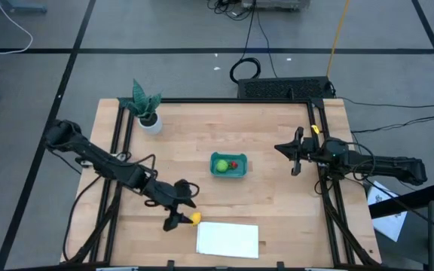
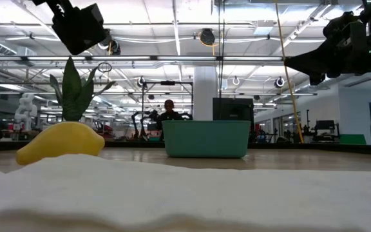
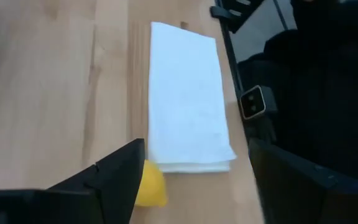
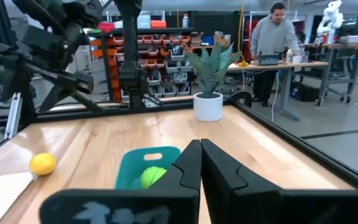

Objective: Pick and placing Produce into tupperware
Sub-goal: Put the yellow lemon into the green bin

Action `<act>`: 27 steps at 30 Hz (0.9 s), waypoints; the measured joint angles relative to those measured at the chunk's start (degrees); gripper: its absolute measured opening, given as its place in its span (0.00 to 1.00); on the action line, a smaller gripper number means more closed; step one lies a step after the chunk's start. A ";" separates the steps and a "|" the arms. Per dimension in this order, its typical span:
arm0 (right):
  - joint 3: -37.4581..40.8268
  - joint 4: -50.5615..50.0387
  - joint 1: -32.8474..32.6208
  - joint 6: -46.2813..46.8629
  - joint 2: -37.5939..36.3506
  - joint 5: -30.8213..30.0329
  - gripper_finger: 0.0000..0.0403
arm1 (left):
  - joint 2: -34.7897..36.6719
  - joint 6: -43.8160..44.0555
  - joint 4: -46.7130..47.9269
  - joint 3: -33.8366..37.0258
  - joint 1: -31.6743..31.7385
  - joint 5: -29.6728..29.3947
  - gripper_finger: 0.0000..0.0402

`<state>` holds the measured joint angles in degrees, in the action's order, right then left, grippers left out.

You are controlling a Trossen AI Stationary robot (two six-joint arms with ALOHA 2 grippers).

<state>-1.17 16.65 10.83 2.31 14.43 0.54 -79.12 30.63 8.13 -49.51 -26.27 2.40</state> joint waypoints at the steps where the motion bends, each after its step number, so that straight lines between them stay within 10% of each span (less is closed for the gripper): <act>1: 0.00 -0.24 0.00 0.00 0.01 0.46 0.00 | -0.80 1.55 0.37 -0.81 -0.15 -0.32 0.73; 18: 0.00 -1.90 -0.07 1.33 0.49 2.99 0.00 | -15.51 19.32 18.04 -15.17 -0.23 4.32 0.73; 27: 0.00 -2.29 -0.07 1.54 1.04 3.04 0.00 | -16.50 11.21 20.29 -16.82 0.62 5.15 0.73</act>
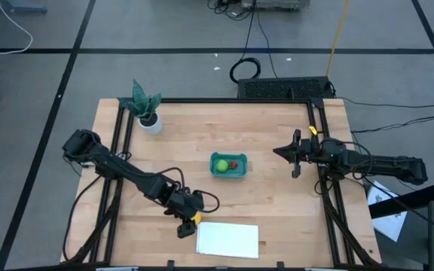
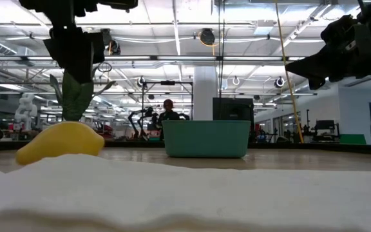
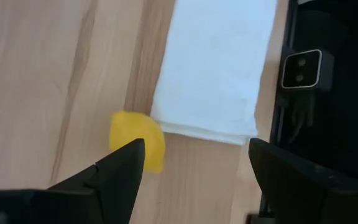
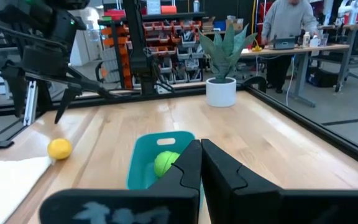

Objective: Pick and placing Produce into tupperware
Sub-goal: Put the yellow lemon into the green bin

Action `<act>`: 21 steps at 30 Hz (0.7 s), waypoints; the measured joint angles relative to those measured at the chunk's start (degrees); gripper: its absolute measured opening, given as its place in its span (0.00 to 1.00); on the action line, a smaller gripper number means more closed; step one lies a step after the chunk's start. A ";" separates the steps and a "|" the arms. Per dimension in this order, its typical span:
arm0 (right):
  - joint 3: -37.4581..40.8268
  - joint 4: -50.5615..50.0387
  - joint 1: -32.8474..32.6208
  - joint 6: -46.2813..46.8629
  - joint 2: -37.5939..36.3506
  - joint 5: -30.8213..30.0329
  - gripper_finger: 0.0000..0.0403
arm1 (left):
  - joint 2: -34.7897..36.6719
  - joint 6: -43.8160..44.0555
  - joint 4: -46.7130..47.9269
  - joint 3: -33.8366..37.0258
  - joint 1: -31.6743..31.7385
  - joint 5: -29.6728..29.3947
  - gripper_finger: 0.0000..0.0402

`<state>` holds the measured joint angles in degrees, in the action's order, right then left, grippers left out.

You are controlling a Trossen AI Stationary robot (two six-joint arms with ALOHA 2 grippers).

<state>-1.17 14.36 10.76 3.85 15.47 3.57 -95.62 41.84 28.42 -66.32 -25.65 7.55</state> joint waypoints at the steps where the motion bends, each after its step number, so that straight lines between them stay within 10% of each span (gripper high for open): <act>1: 0.00 -0.07 0.00 0.00 -0.01 0.00 0.00 | 0.01 -0.18 -0.23 0.00 0.01 0.09 0.73; 21: 0.00 -0.49 0.00 0.64 0.06 1.25 0.00 | 0.01 11.25 8.32 0.09 2.12 -4.77 0.74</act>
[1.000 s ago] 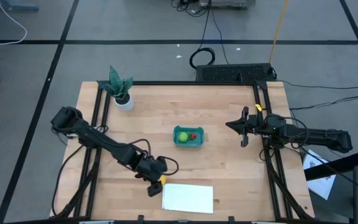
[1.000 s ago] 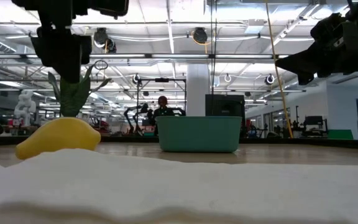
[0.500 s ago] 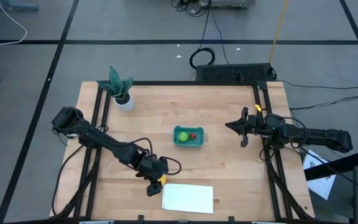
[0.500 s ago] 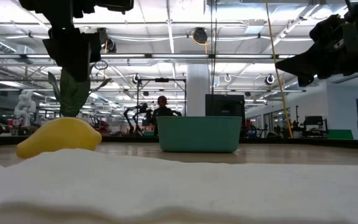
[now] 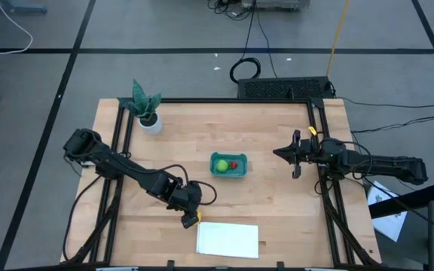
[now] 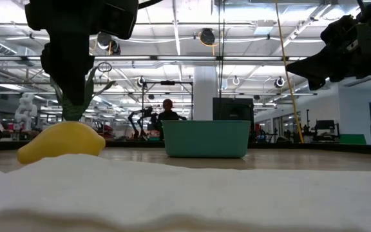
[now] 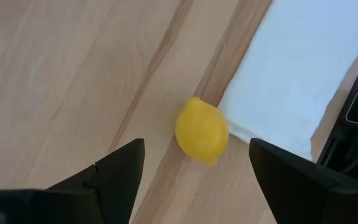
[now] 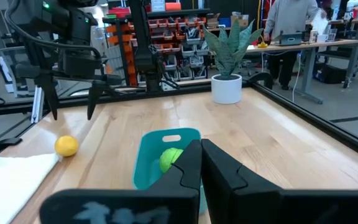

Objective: Pick and placing Produce into tupperware
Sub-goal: Put the yellow lemon into the green bin

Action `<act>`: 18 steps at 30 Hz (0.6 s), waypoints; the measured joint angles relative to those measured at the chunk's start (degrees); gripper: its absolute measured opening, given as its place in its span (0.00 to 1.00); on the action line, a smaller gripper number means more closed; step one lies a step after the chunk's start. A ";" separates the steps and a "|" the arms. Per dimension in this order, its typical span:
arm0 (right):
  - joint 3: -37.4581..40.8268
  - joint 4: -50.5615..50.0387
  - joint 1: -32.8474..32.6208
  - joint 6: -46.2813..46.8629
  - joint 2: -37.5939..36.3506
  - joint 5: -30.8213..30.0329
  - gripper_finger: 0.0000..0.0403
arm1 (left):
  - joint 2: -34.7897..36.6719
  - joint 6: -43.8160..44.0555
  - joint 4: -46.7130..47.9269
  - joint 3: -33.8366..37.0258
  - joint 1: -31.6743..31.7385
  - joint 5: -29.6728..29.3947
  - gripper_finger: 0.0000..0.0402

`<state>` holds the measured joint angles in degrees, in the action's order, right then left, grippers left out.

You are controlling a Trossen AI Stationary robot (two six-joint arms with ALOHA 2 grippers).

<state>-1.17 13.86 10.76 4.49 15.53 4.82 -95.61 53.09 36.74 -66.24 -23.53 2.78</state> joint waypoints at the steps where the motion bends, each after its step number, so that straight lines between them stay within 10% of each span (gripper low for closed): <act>1: 0.00 -0.02 0.00 0.00 0.02 0.00 0.00 | 0.00 0.02 -0.01 0.00 0.00 0.01 0.74; 18: 0.00 -0.54 0.00 0.00 0.04 0.00 0.00 | -4.95 0.16 -2.92 0.02 0.00 5.13 0.89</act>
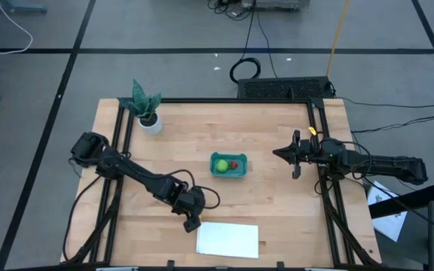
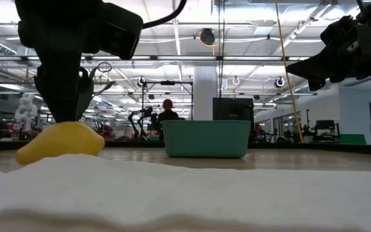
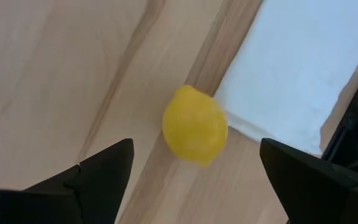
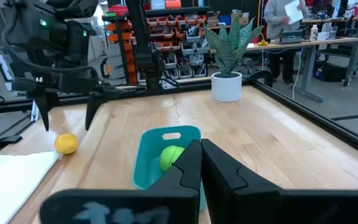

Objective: Pick and placing Produce into tupperware
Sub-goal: Put the yellow lemon into the green bin

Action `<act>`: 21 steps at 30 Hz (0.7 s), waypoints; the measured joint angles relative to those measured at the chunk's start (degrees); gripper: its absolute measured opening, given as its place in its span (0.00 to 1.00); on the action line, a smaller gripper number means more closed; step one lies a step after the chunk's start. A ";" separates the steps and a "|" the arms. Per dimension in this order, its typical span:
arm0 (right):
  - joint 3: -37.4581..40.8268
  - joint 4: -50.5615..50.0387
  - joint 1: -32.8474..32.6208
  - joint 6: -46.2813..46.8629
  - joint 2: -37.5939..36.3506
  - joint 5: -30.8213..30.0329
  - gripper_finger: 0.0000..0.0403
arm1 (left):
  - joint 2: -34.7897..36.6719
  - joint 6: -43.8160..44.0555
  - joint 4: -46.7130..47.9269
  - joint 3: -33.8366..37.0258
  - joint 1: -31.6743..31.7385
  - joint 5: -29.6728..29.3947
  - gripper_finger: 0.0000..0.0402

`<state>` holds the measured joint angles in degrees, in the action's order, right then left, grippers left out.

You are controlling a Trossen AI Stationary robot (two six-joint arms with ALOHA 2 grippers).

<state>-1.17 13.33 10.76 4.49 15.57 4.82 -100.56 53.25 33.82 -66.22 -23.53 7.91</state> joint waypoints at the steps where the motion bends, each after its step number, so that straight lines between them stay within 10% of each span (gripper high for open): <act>1: 0.00 0.06 0.00 0.00 0.00 0.00 0.00 | -0.30 0.05 -0.21 0.00 0.00 0.24 0.89; 21: 0.01 -0.31 0.00 0.00 -0.01 -0.02 0.00 | -3.57 -1.06 -2.42 0.01 0.21 -1.03 0.90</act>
<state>-1.16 13.02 10.76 4.49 15.57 4.80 -104.13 52.18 31.39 -66.20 -23.32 6.88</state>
